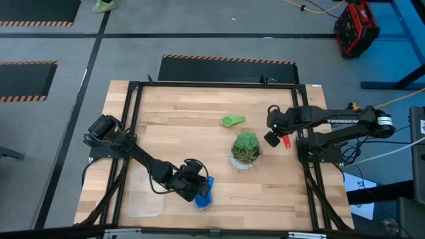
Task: Nest measuring cups in basket
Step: Stack the red measuring cup on top of the blue measuring cup
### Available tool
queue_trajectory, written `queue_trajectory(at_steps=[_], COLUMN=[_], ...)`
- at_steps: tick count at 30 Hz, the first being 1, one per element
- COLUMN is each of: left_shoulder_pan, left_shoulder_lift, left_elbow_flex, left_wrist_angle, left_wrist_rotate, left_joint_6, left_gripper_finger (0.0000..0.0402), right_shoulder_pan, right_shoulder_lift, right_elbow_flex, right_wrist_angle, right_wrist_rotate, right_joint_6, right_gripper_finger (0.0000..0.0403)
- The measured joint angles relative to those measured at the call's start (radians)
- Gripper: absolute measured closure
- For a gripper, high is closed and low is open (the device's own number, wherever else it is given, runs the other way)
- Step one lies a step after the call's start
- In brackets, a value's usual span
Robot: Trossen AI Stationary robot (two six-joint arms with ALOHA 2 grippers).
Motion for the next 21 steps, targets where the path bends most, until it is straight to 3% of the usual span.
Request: queue_trajectory(at_steps=[12,21], left_shoulder_pan=[0.0,-0.003], left_shoulder_lift=[-0.017,-0.07], left_elbow_flex=[0.0,0.001], left_wrist_angle=[0.015,0.081], left_wrist_rotate=[0.029,0.115], left_joint_6=[0.059,0.204], left_gripper_finger=[0.0309,0.0309], right_shoulder_pan=[0.032,0.152], right_shoulder_lift=[0.0,0.003], right_elbow_flex=[0.376,0.468], right_wrist_angle=[-0.048,0.022], right_wrist_rotate=[0.021,-0.034], right_joint_6=[-0.205,-0.348], right_gripper_finger=[0.0387,0.0386])
